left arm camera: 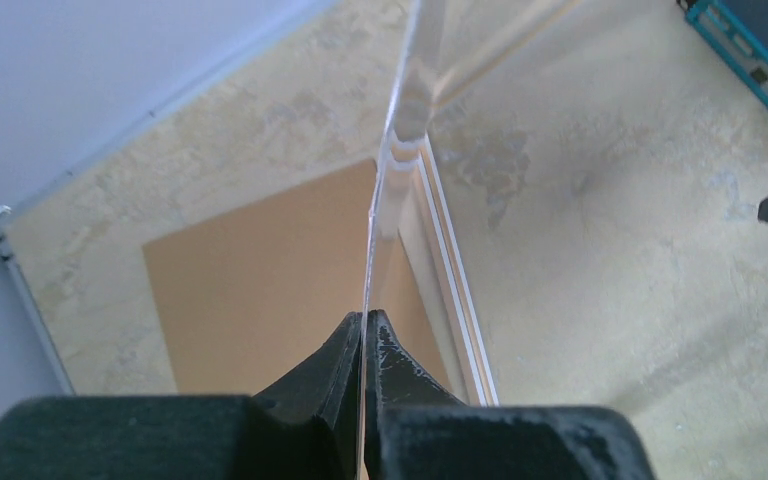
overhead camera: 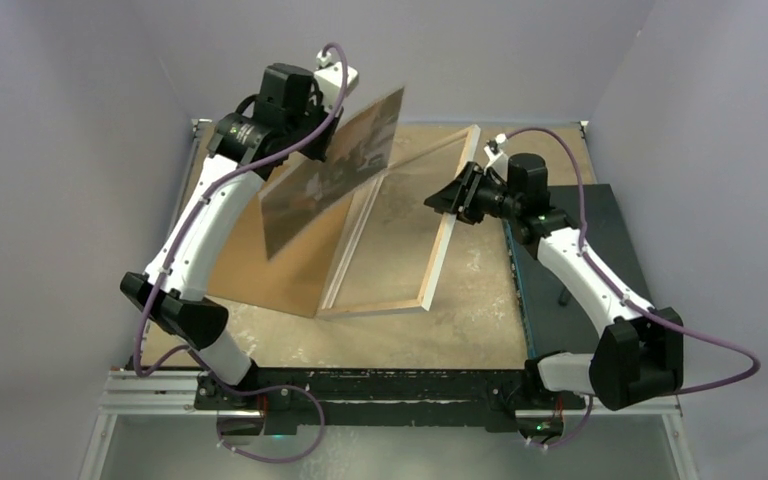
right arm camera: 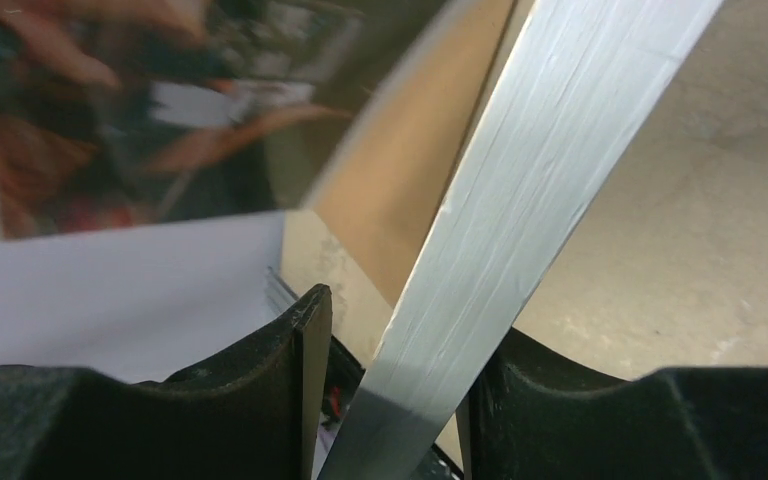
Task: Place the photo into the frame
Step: Pick up the photo frame item from the photo frame, then place the photo frame at the center of the board.
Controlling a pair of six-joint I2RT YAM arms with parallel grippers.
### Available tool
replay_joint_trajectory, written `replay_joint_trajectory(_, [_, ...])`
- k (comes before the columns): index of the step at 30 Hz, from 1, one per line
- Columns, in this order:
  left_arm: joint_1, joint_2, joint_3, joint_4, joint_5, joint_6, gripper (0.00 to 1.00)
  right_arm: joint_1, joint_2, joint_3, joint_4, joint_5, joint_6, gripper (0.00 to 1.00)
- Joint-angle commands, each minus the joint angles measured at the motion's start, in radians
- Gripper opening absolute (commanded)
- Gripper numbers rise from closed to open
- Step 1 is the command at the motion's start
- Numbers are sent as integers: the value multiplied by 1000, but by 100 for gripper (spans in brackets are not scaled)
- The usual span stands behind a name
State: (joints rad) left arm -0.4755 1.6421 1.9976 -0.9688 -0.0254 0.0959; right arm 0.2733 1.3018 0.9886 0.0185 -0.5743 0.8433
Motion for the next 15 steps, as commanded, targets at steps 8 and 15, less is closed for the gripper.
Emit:
replay_joint_trajectory(8, [-1, -106, -6, 41, -138, 60, 0, -14, 11, 12, -207, 158, -264, 47])
replay_joint_trajectory(15, [-1, -168, -84, 111, -266, 179, 0, -14, 126, 71, -336, 335, -427, 51])
